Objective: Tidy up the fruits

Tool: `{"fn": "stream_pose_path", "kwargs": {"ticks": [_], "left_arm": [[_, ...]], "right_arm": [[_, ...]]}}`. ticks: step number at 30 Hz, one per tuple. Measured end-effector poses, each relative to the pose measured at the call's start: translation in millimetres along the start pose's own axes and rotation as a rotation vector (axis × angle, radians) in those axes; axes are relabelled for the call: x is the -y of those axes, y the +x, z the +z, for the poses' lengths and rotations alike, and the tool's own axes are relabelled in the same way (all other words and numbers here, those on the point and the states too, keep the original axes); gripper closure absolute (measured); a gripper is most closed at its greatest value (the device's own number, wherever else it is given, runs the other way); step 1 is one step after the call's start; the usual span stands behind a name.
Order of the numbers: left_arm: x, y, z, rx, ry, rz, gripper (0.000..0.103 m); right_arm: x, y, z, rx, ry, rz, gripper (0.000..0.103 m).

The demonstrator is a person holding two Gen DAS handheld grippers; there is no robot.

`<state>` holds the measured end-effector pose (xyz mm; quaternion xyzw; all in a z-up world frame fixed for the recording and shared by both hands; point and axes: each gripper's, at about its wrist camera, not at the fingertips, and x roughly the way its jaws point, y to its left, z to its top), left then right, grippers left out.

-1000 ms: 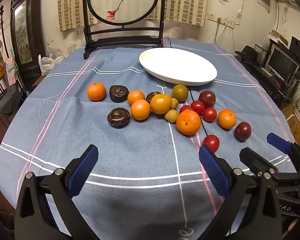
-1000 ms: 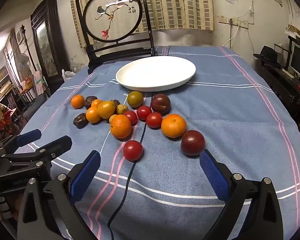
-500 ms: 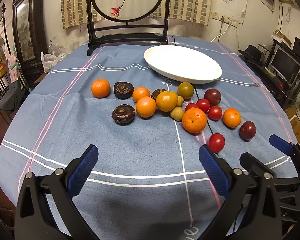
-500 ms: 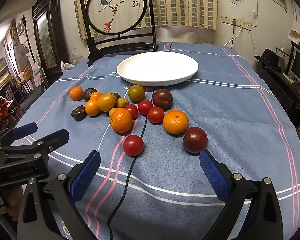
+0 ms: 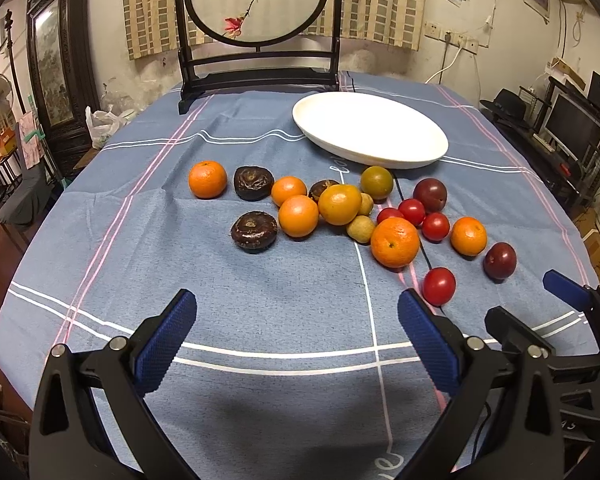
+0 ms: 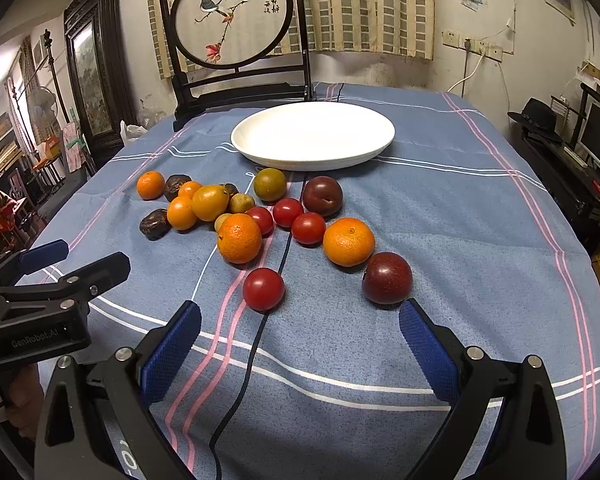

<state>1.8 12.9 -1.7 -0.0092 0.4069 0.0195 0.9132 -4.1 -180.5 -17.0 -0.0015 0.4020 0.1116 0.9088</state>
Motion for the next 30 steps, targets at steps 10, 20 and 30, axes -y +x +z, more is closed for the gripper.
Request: {"fn": "stream_pose_path", "kwargs": {"ticks": [10,20,30], "left_arm": [[-0.2,-5.5,-0.4,0.028,0.003,-0.011,0.004],[-1.0,-7.9,-0.8,0.035,-0.005,-0.012,0.004],[-2.6,-9.2,-0.8,0.036,-0.01,-0.014,0.004]], "right_arm": [[-1.2,-1.5,-2.0,0.003,-0.008,0.005,0.004],[-2.5,-0.3,-2.7,0.0,-0.01,0.006,0.004],[-3.8,2.0,-4.4,-0.001,-0.013,0.009,0.004]]}}
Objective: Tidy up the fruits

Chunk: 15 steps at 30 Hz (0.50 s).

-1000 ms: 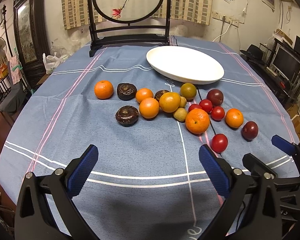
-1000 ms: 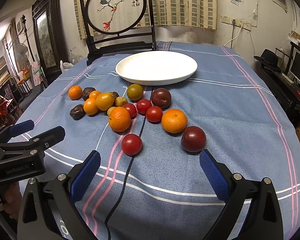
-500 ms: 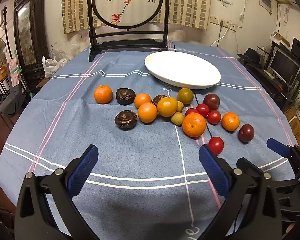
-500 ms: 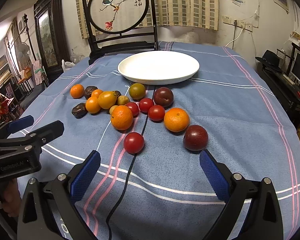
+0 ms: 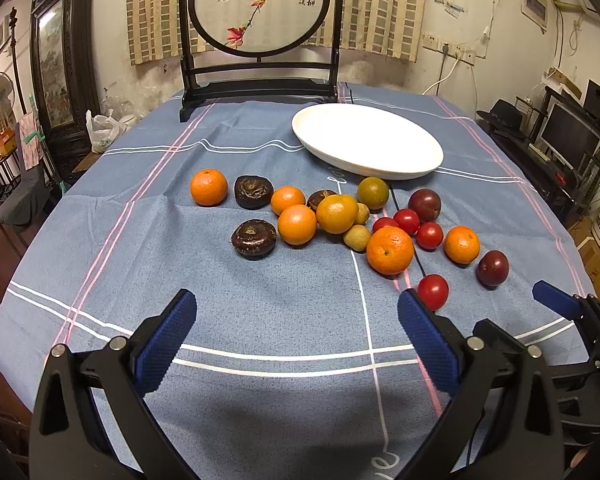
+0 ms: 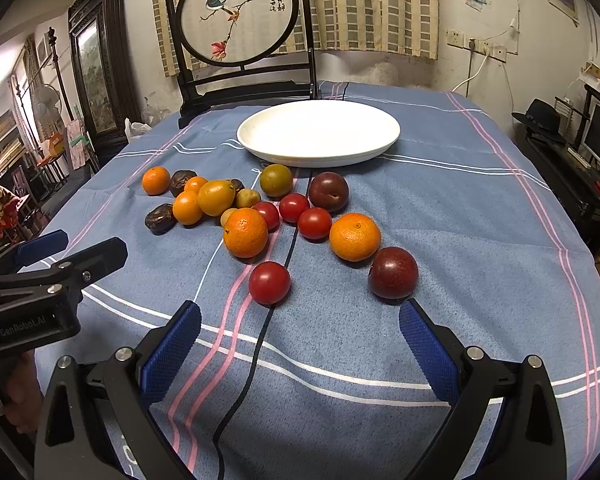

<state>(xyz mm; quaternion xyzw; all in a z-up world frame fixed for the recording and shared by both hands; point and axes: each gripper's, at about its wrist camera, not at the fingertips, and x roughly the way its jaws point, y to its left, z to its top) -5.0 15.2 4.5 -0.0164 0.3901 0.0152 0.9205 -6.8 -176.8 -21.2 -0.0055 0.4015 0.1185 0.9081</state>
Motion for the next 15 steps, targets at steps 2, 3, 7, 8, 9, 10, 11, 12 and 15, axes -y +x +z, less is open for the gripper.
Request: {"fn": "stream_pose_path", "kwargs": {"ticks": [2,3,7,8,9,10,11,12,15], "left_arm": [[0.0,0.0,0.0,0.001,0.0,-0.001,0.004],[0.0,0.0,0.0,0.002,0.0,0.0,0.004],[0.0,0.0,-0.1,0.001,0.001,0.0,0.004],[-0.1,0.0,-0.1,0.002,0.001,0.001,0.004],[-0.5,-0.6,0.1,0.002,0.0,0.0,0.004],[-0.5,-0.6,0.0,0.002,0.0,-0.001,0.004],[-0.6,-0.8,0.1,0.002,0.0,-0.001,0.004],[-0.4,-0.7,-0.1,0.003,0.001,0.0,0.005],[-0.4,-0.7,-0.2,0.003,-0.001,-0.001,0.004]], "right_arm": [[0.2,-0.1,0.2,0.0,0.001,0.002,0.004],[0.3,-0.7,-0.1,0.0,0.001,0.003,0.004],[0.2,-0.5,-0.3,-0.001,0.001,0.002,0.004],[0.3,-0.6,-0.2,-0.001,0.001,0.001,0.004],[0.4,-0.6,-0.2,-0.001,0.001,0.002,0.004],[0.1,-0.5,-0.5,-0.002,0.002,0.002,0.004],[-0.2,-0.3,-1.0,-0.002,0.002,0.004,0.004],[0.0,-0.1,-1.2,-0.002,0.001,0.005,0.004],[-0.4,-0.6,-2.1,-0.003,0.001,0.008,0.004]]}}
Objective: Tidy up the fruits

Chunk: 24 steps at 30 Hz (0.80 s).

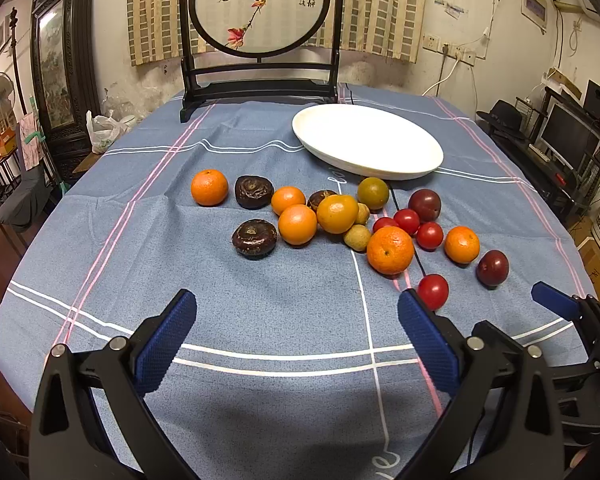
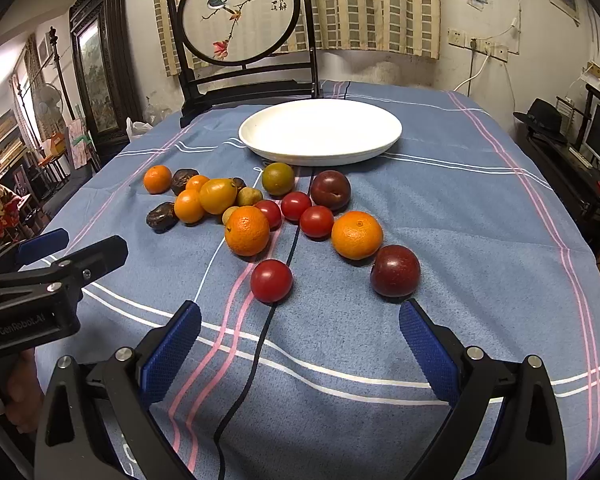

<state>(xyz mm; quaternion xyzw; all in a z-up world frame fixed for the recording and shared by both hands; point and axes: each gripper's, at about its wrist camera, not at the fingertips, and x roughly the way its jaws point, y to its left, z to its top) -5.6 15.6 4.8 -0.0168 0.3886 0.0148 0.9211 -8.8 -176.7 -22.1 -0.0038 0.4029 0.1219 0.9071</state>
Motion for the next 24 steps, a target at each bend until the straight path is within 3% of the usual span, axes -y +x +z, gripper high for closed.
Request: {"fn": "stream_pose_path", "kwargs": {"ticks": [11,21,23,24], "left_arm": [[-2.3,1.2,-1.0,-0.008,-0.001,-0.006,0.004],[-26.0,21.5,-3.9,-0.042,-0.021,-0.007,0.004],[-32.7,28.2,-4.4,-0.051,-0.022,-0.004,0.004],[-35.4,31.0,-4.7,-0.054,-0.022,-0.002,0.005]], "right_arm": [[-0.4,3.6,-1.5,-0.025,-0.003,-0.004,0.004],[-11.9,32.6,-3.0,-0.15,-0.033,0.046,0.004],[-15.7,41.7,-0.3,-0.183,-0.044,0.055,0.006],[-18.4,45.4,2.0,-0.194,-0.055,0.062,0.013]]}}
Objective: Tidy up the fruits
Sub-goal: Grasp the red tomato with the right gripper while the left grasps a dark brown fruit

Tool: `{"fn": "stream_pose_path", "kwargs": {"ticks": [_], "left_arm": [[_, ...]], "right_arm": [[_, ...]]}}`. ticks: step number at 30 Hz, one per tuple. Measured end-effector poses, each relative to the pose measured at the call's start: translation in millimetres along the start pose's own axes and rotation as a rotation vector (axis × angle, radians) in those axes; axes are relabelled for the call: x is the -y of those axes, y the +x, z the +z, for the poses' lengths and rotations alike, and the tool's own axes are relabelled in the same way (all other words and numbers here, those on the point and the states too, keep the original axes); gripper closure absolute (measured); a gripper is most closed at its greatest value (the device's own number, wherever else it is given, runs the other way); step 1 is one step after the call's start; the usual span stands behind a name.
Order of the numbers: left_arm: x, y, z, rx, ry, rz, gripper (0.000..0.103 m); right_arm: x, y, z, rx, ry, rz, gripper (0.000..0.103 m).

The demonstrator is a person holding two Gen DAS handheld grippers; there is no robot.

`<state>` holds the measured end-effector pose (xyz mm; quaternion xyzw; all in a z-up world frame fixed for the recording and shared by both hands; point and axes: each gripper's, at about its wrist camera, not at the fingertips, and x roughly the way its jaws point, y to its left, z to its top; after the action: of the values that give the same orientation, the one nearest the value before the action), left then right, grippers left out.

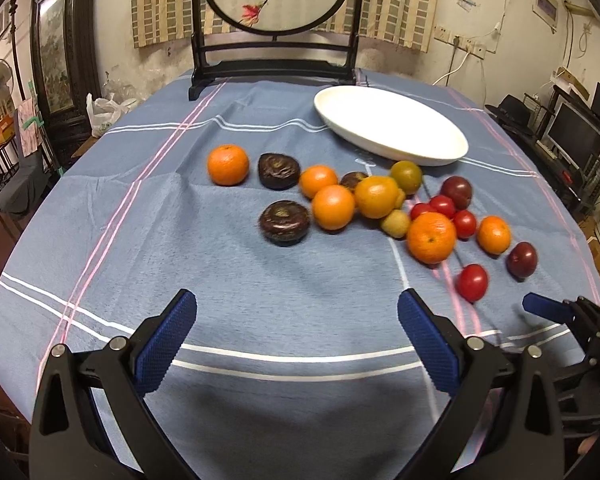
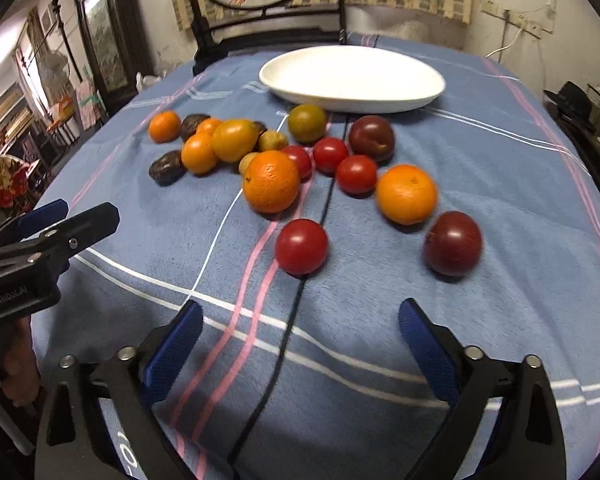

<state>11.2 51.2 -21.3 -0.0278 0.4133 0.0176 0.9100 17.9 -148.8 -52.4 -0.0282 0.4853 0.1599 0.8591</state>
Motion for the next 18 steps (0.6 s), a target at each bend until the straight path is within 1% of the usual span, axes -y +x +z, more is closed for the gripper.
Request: {"fn": "stream_pose_path", "kwargs": {"ticks": [1,3,5,6,7,8,10,13,16,17,18], "left_arm": [[-3.3,2.6,0.1,-0.004,-0.002,0.0,0.004],[-13.6,9.5,0.2,-0.013,-0.013,0.002,0.005],[-22.2,15.0,1.3,-0.021,-0.03,0.01,0.005],[-27.2,19.0,2.2,-0.029,-0.041,0.014,0.005],[-31.1,21.6,2.5,-0.035,-0.048,0.016,0.005],[-34.8,25.2,3.7,-0.041,-0.054,0.02,0.005],[-37.4,29.2,5.6,-0.048,-0.055,0.024,0.005],[-37.5,33.7,9.6,-0.048,-0.044,0.03,0.005],[-32.6,38.0,15.1,-0.053,-0.01,0.027,0.007],[-30.1,41.3,18.3,-0.06,0.005,0.025,0.011],[-28.3,44.0,20.6,-0.067,0.013,0.024,0.02]], "right_arm": [[-1.6,3.7,3.8,-0.014,-0.01,0.007,0.019],[-2.8,11.6,12.0,-0.042,-0.019,0.009,0.023],[-2.4,18.0,18.5,-0.058,-0.018,0.008,0.031],[-1.7,22.2,22.7,-0.068,-0.017,0.01,0.042],[-0.9,24.9,25.3,-0.076,-0.018,0.011,0.049],[-0.1,27.3,28.7,-0.075,-0.018,0.005,0.051],[1.0,29.4,33.1,-0.07,-0.013,0.009,0.062],[0.1,32.3,35.8,-0.063,-0.024,0.0,0.071],[0.2,31.0,35.3,-0.052,-0.03,0.009,0.072],[1.5,29.8,35.1,-0.048,-0.029,0.017,0.072],[2.8,26.3,34.5,-0.032,-0.03,0.027,0.072]]}}
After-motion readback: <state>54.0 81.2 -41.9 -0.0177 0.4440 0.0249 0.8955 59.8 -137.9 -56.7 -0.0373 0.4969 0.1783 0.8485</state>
